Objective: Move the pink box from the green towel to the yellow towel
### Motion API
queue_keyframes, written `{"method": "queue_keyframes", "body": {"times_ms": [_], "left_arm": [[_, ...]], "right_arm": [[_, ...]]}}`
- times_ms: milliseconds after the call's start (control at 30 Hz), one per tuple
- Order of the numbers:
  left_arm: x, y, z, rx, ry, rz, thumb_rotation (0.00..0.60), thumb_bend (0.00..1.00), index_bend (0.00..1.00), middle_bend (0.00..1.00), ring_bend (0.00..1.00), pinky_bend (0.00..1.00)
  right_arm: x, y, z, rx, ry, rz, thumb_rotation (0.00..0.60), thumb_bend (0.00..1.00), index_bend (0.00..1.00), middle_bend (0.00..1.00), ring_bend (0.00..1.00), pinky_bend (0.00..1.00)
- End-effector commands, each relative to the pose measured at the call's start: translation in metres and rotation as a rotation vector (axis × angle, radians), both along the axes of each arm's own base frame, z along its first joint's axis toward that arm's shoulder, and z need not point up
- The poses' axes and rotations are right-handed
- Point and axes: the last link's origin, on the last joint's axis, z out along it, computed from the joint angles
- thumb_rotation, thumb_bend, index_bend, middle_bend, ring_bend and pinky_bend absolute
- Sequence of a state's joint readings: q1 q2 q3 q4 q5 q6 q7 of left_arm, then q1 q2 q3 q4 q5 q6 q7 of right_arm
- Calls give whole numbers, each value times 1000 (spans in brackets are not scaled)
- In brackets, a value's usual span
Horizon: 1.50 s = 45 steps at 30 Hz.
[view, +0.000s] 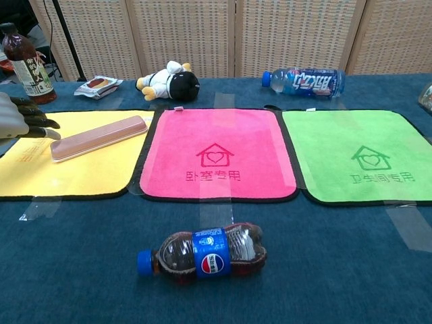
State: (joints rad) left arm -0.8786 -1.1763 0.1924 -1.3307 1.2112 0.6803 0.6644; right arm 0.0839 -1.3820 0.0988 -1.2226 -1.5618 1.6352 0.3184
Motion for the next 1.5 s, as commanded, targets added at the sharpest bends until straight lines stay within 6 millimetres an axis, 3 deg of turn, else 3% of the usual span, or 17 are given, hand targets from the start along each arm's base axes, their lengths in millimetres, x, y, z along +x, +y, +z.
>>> {"method": "queue_keyframes", "body": {"times_ms": [33, 200, 367, 633, 833, 1000, 1267, 1500], "left_arm": [[-9, 1, 8, 29, 3, 24, 600, 930, 0, 0, 0, 0], [-15, 4, 14, 62, -5, 42, 600, 925, 0, 0, 0, 0], [-1, 8, 21, 125, -127, 15, 600, 868, 0, 0, 0, 0], [29, -2, 29, 245, -601, 41, 600, 440, 0, 0, 0, 0], [35, -35, 26, 313, -889, 31, 600, 170, 0, 0, 0, 0], [26, -72, 24, 338, -1006, 3, 600, 58, 0, 0, 0, 0], [7, -136, 25, 414, -1061, 71, 600, 43, 0, 0, 0, 0], [-12, -168, 23, 495, -1003, 89, 600, 54, 0, 0, 0, 0]], "right_arm": [[0, 1, 0, 1, 2, 1, 600, 160, 34, 0, 0, 0], [1, 1, -1, 2, 5, 3, 600, 159, 34, 0, 0, 0], [1, 1, -2, 5, 9, 4, 600, 160, 34, 0, 0, 0], [3, 1, -1, -3, 4, 11, 600, 156, 34, 0, 0, 0], [4, 3, 1, -7, 6, 21, 600, 156, 34, 0, 0, 0], [5, 5, 3, -7, 4, 15, 600, 156, 34, 0, 0, 0], [9, 8, 7, -4, 21, 18, 600, 147, 34, 0, 0, 0], [10, 12, 12, -7, 73, 23, 600, 150, 34, 0, 0, 0]]}}
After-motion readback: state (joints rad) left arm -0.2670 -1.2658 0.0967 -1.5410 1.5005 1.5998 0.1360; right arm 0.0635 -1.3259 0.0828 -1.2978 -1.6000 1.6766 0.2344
